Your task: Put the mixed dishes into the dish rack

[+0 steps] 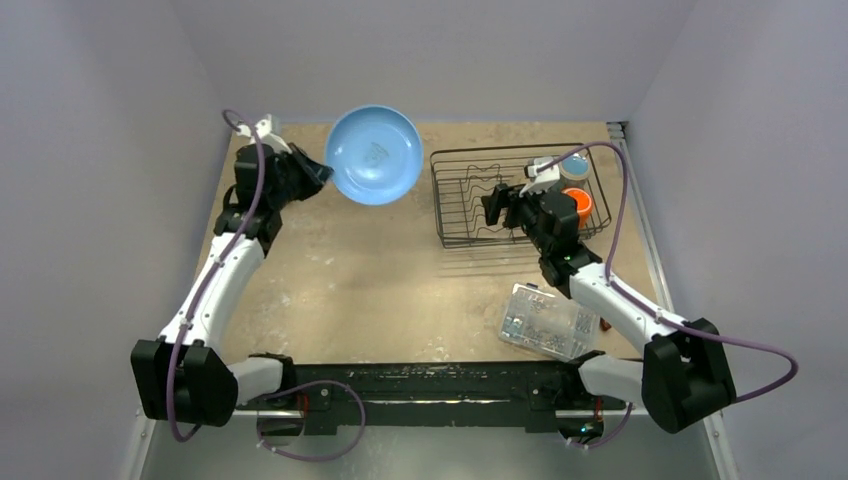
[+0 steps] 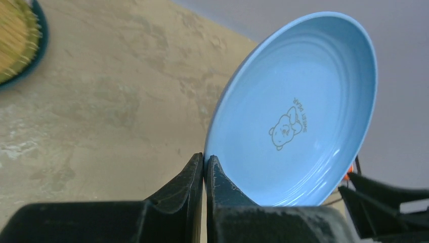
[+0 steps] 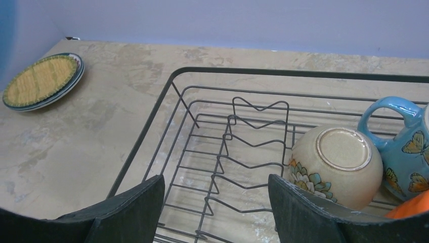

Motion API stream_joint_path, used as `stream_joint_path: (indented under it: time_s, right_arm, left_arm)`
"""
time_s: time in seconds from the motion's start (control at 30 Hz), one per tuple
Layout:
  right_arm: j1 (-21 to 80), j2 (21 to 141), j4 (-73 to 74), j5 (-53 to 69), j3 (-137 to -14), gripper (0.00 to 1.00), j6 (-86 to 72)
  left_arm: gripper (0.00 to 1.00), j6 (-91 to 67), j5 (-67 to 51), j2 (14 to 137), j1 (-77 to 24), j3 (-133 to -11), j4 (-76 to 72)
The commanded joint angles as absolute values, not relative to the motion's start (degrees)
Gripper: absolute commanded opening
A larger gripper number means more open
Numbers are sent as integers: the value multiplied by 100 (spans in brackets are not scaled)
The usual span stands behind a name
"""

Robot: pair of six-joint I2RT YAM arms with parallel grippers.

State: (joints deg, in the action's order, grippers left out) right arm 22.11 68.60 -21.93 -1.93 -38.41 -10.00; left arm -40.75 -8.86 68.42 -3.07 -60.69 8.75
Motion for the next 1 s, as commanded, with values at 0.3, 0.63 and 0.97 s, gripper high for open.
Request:
stream_joint_path:
  time_s: [0.3, 0.63, 0.97]
  right_arm:
    - [2234, 5932, -988, 1029, -4254, 76, -2521]
    - [2236, 5513, -382, 1878, -4700, 77, -3421]
    - [2310, 6168, 910, 1179, -5827, 74, -2915]
  left_arm:
    - [0, -3331, -1982, 7227, -1378, -6249, 767]
    - [0, -2781, -1873, 7164, -2131, -6452, 1080]
    - [0, -2046, -1500, 7046, -2769, -6626, 1436]
